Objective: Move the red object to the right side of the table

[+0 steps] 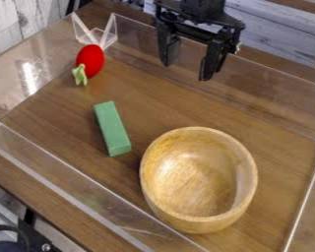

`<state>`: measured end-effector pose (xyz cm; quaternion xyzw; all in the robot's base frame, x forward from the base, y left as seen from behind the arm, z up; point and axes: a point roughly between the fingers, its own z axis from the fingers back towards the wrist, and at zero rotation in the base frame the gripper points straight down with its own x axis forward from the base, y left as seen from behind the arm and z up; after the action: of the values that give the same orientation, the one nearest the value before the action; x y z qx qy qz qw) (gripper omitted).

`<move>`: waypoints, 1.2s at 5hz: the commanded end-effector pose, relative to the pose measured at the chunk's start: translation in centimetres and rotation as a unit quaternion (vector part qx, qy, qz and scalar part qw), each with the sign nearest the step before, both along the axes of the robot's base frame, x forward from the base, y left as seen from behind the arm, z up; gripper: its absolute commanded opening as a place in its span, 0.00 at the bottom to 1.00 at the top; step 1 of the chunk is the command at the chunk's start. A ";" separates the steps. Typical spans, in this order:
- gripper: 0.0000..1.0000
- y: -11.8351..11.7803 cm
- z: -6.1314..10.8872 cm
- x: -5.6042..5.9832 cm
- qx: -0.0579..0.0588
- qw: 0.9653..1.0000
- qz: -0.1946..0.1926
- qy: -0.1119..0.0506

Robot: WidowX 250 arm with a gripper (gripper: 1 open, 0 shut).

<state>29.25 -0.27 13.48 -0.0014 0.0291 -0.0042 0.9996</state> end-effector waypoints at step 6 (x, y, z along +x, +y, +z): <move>1.00 16.2 -3.3 2.9 0.044 0.998 -0.035 -0.033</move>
<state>31.43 15.43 8.29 0.0285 0.0247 -0.0373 0.9986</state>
